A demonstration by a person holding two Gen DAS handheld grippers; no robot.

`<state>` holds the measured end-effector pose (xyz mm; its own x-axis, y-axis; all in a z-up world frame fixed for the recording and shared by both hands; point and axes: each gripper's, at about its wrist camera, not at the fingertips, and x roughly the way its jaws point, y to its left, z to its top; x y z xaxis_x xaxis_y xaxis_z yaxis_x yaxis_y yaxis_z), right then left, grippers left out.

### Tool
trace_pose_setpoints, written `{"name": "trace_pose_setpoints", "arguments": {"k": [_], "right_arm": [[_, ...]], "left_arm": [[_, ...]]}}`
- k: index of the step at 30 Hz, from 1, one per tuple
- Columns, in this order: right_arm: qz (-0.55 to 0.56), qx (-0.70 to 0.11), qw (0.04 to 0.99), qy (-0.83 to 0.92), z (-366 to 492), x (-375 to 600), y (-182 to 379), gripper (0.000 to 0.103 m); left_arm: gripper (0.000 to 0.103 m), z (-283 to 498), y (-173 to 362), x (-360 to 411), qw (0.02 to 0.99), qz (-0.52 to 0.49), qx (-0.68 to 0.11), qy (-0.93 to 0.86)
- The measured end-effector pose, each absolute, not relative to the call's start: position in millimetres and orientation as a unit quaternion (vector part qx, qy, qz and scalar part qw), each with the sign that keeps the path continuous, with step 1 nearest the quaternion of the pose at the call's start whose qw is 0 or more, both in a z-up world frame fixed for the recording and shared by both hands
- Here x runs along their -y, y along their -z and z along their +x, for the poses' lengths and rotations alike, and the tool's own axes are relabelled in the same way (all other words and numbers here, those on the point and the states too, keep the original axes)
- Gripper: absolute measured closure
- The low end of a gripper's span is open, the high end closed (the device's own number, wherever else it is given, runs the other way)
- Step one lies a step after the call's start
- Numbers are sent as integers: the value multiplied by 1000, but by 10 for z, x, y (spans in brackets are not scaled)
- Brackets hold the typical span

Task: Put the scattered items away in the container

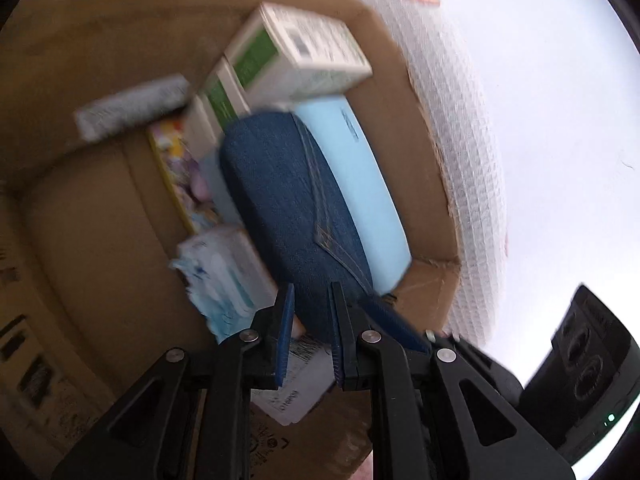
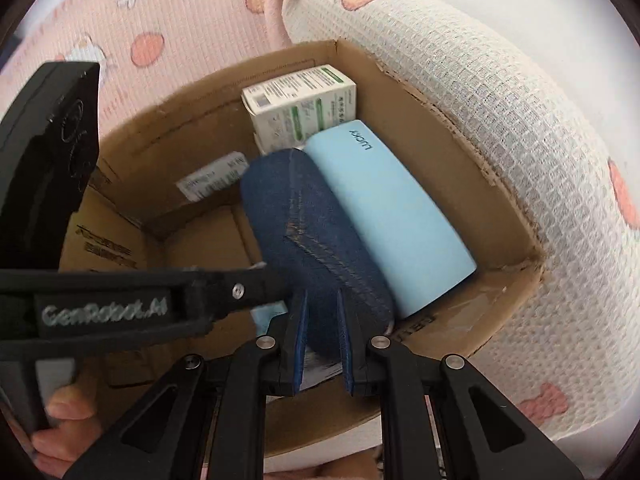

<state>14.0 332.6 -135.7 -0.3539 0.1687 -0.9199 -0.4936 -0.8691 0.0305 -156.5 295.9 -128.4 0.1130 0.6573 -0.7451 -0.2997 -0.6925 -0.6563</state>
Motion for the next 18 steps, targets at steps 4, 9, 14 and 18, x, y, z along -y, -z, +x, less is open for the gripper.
{"name": "trace_pose_setpoints", "arguments": {"k": [4, 9, 14, 18], "right_arm": [[-508, -154, 201, -823, 228, -3143, 1142, 93], [-495, -138, 194, -835, 321, -2799, 893, 93], [-472, -115, 198, -851, 539, -2459, 539, 93], [-438, -123, 199, -868, 677, -2207, 383, 93]], "left_arm": [[66, -1434, 988, -2802, 374, -612, 119, -687], [58, -1314, 758, -2500, 350, -589, 136, -716], [53, -1125, 627, -2193, 342, -567, 146, -735], [45, -918, 391, -1874, 340, -534, 137, -761]]}}
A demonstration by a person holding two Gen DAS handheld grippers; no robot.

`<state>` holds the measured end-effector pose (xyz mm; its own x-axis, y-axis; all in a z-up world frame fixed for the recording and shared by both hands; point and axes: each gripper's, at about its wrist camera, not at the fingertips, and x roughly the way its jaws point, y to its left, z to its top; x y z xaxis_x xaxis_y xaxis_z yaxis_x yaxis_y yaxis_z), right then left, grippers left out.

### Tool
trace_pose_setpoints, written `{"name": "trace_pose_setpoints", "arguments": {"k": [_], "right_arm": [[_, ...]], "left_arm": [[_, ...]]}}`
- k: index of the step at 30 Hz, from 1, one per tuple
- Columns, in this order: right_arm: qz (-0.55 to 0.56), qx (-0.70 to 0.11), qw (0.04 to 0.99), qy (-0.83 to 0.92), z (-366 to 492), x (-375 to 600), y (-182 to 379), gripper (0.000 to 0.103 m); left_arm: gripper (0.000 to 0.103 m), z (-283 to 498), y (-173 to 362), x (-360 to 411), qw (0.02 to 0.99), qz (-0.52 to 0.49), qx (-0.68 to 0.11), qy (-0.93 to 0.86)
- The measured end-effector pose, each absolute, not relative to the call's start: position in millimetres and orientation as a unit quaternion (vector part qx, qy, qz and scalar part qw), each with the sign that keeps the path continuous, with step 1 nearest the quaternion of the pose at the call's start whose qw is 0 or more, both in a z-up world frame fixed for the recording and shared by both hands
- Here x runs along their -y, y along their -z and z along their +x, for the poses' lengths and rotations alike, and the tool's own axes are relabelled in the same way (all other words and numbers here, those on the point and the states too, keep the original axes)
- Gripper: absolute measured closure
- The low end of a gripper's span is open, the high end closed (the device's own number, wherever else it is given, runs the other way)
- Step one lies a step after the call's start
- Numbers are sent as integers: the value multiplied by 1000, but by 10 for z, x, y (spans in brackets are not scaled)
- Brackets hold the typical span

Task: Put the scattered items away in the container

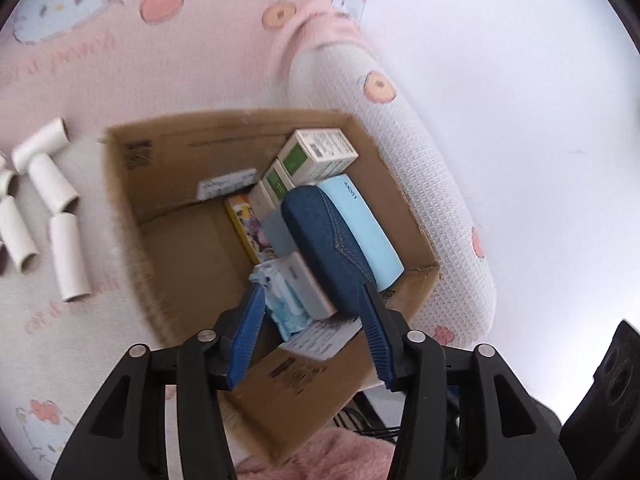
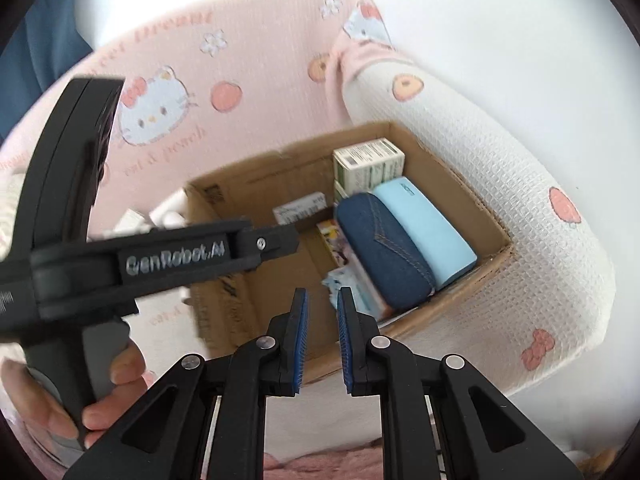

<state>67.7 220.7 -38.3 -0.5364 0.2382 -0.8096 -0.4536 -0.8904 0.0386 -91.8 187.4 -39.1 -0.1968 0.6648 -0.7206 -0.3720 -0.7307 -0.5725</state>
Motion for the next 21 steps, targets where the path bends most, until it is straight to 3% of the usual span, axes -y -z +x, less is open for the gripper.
{"name": "trace_pose_setpoints", "arguments": {"k": [6, 11, 15, 18, 20, 21], "right_arm": [[-371, -137, 212, -894, 859, -1879, 341, 90], [-315, -175, 235, -902, 1057, -1677, 181, 90], [-312, -161, 257, -901, 1067, -1455, -3, 88], [-319, -152, 276, -894, 1063, -1318, -129, 77], [-315, -171, 297, -885, 1117, -1326, -148, 63], [-311, -184, 308, -880, 1165, -1329, -158, 51]], "left_arm": [[33, -678, 146, -1442, 347, -498, 148, -781], [32, -470, -114, -1178, 324, -431, 42, -841], [32, -251, -357, -1116, 316, -393, -29, -863], [32, -120, -532, -1087, 303, -352, -63, -883], [32, -42, -635, -1059, 295, -320, -89, -896], [31, -15, -668, -1045, 294, -308, -98, -900]]}}
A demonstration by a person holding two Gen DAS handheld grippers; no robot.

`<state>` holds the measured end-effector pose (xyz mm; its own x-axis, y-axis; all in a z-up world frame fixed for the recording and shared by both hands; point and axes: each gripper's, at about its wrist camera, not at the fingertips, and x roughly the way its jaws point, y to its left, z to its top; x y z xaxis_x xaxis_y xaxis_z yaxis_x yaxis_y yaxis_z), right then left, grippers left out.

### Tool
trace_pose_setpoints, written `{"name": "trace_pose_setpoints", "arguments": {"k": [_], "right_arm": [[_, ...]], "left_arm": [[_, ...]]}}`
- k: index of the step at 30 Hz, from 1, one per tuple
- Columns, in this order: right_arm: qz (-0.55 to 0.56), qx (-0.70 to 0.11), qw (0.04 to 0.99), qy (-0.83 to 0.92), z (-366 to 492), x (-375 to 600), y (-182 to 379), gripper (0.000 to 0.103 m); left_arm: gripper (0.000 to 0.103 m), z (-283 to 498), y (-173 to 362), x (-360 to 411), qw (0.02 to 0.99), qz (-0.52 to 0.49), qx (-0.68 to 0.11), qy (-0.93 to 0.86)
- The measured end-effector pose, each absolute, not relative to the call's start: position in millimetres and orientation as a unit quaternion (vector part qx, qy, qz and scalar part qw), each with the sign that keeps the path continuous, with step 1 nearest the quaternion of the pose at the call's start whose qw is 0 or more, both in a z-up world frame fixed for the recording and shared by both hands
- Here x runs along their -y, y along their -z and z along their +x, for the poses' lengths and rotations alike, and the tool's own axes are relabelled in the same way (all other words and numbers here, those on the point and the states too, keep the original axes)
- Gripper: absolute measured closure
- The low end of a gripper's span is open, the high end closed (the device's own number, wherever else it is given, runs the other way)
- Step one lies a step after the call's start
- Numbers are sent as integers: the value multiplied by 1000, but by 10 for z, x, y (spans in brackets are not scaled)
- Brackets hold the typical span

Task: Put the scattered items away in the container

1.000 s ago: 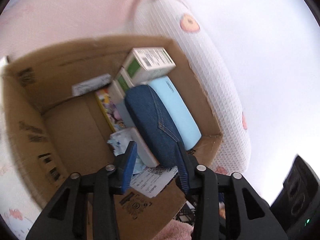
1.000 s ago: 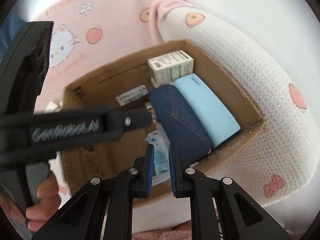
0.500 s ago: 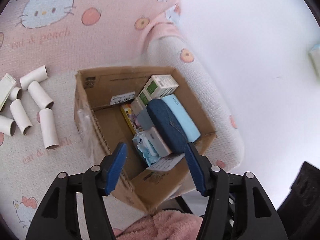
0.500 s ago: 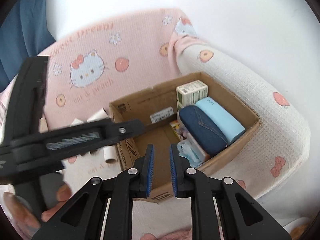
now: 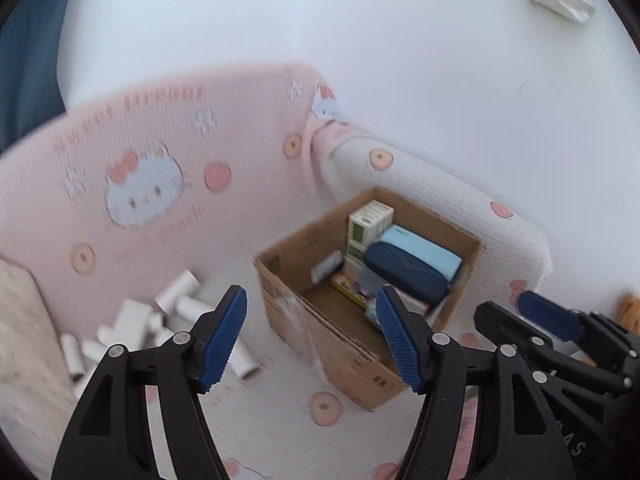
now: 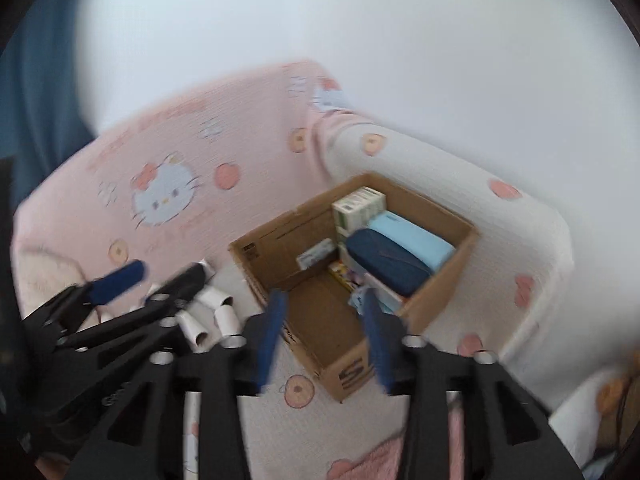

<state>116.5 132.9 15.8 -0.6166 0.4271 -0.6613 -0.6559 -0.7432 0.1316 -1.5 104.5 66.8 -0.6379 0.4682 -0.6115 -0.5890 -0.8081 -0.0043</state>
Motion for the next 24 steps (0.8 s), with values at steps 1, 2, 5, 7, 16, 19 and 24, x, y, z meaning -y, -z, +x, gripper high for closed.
{"name": "trace_pose_setpoints", "arguments": {"k": [1, 2, 5, 7, 16, 19, 24], "right_arm": [[-309, -186, 312, -879, 1204, -1321, -162, 41], [-310, -184, 316, -878, 1230, -1309, -163, 39], [-317, -163, 330, -874, 1266, -1263, -139, 38], [-326, -159, 341, -867, 1263, -1235, -86, 32], [-373, -168, 353, -841, 1110, -1258, 174, 27], [-377, -153, 339, -848, 1031, -1186, 173, 27], [-390, -110, 349, -845, 953, -1085, 169, 24]], "left_arm": [[31, 8, -688, -1030, 298, -298, -106, -901], [30, 21, -694, -1016, 305, -292, -112, -900], [30, 38, -665, -1021, 318, -295, -133, -891], [30, 73, -618, -1042, 319, -288, -158, -889], [29, -41, -375, -1032, 293, -288, -223, -884], [29, -75, -339, -1032, 286, -291, -234, -883], [29, -136, -331, -1012, 281, -305, -226, -881]]}}
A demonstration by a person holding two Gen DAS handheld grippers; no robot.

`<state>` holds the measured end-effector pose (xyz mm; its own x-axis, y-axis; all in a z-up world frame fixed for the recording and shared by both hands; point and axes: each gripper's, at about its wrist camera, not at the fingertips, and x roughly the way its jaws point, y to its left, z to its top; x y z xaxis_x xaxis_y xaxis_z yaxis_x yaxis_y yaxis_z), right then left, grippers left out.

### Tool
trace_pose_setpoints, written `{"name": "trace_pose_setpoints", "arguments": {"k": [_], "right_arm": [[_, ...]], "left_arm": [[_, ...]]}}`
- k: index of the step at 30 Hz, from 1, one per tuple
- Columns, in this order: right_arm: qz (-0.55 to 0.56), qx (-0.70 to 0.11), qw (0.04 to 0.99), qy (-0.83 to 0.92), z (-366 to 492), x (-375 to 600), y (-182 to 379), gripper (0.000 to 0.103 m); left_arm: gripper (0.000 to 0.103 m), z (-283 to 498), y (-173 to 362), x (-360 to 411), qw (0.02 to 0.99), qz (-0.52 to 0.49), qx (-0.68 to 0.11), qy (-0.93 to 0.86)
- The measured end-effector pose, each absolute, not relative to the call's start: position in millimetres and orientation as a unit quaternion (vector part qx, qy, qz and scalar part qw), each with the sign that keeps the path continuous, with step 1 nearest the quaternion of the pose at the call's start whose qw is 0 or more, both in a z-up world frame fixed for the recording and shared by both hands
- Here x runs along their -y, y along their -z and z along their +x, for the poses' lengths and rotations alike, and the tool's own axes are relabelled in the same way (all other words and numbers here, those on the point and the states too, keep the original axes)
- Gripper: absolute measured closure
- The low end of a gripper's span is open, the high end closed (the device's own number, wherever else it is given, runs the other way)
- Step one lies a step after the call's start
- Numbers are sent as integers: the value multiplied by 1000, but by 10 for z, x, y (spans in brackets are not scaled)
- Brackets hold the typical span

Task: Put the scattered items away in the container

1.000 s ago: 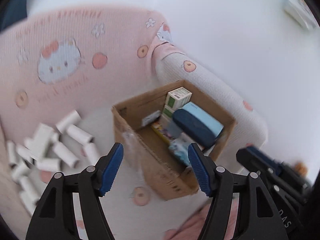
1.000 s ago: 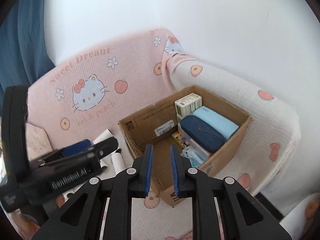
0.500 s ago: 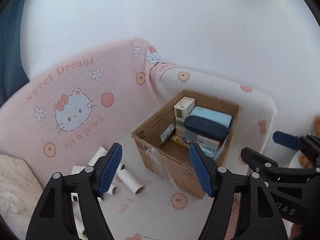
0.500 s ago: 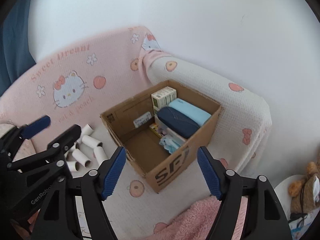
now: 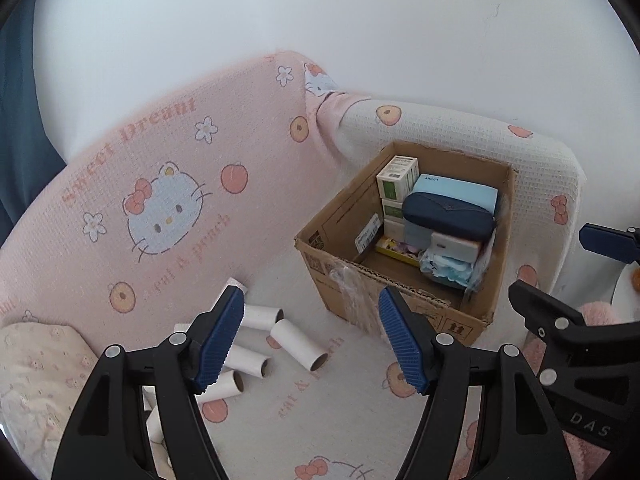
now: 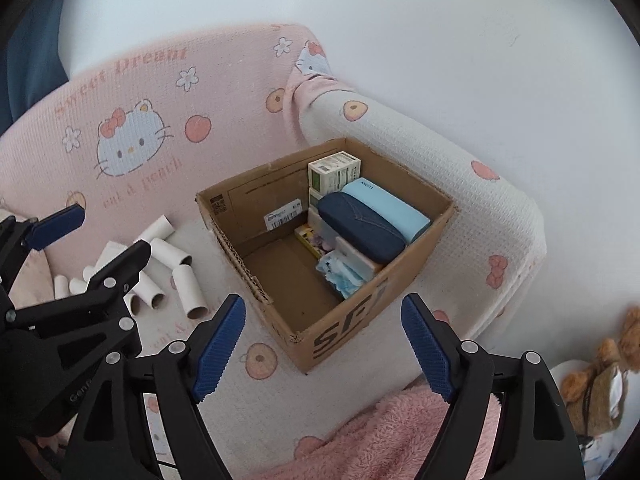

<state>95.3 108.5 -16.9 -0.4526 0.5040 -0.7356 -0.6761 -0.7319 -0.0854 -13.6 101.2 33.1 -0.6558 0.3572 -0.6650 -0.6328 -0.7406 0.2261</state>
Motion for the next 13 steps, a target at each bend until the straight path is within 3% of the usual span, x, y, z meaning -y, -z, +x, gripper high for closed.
{"name": "trace_pose_setpoints", "arguments": {"k": [13], "right_arm": [[-376, -132, 348, -849, 1073, -1146, 105, 23]], "left_arm": [[29, -83, -424, -1057, 293, -311, -204, -881]]}}
